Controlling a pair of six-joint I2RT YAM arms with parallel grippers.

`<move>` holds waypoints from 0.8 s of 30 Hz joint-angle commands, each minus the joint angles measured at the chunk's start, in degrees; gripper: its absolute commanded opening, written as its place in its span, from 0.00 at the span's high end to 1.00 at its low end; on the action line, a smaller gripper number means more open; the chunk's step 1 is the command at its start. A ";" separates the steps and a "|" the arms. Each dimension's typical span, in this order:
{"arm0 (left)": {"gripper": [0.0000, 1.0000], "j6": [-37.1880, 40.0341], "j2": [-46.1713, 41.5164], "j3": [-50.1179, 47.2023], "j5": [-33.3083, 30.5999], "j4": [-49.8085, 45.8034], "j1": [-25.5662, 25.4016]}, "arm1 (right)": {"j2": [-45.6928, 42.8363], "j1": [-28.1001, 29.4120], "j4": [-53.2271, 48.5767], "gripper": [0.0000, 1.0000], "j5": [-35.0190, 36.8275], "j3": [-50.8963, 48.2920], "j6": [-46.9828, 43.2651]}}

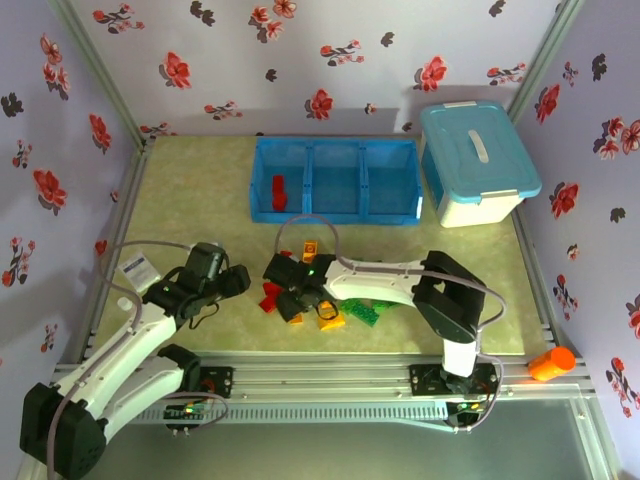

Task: Sort the legos into containers by color
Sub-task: Pick up the lego from the bottom-center of the table.

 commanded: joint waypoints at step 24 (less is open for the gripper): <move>0.36 -0.56 -1.83 1.77 -3.23 -2.07 -0.66 | -3.16 2.02 -7.36 0.73 12.01 8.37 5.78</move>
